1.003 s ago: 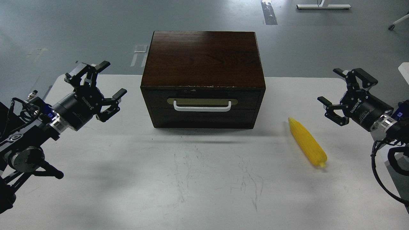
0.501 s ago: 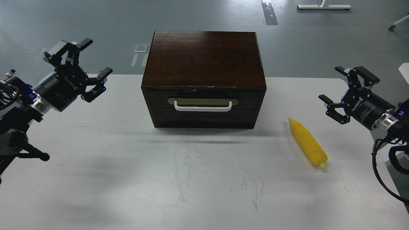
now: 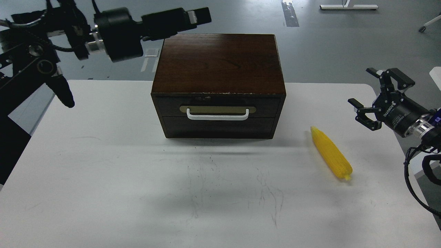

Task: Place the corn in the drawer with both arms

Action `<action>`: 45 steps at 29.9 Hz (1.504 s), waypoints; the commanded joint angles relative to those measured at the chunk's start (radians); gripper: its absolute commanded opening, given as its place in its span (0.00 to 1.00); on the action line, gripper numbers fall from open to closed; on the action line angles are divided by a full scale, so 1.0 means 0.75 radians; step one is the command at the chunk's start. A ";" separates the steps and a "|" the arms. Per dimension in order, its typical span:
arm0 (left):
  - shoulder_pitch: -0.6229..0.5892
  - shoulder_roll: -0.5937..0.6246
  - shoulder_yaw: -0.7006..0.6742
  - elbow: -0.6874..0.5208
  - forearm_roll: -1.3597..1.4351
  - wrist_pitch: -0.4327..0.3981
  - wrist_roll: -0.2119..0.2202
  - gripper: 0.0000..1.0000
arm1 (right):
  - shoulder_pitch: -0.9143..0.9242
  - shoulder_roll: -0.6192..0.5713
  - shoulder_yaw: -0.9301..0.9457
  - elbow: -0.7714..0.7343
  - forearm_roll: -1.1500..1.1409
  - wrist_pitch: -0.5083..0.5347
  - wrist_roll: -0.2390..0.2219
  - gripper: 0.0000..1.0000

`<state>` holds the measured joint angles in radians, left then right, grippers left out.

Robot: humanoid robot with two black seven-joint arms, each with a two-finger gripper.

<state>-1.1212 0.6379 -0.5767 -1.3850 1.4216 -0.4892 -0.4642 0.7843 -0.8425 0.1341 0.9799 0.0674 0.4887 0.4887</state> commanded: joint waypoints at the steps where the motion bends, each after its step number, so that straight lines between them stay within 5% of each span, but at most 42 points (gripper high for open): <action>1: -0.217 -0.089 0.267 0.004 0.233 0.001 -0.033 0.98 | -0.001 0.000 0.001 0.000 0.000 0.000 0.000 1.00; 5: -0.382 -0.181 0.546 0.028 0.450 0.001 -0.033 0.98 | -0.001 -0.002 0.007 0.000 0.000 0.000 0.000 1.00; 16: -0.383 -0.282 0.789 0.106 0.849 0.001 -0.033 0.98 | -0.001 0.000 0.007 0.000 0.000 0.000 0.000 1.00; 45: -0.360 -0.345 0.886 0.241 0.855 0.001 -0.033 0.98 | -0.011 0.003 0.007 -0.006 0.002 0.000 0.000 1.00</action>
<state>-1.3915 0.3803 0.0860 -1.2062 2.0632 -0.4886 -0.4887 0.7765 -0.8420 0.1397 0.9760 0.0678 0.4887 0.4887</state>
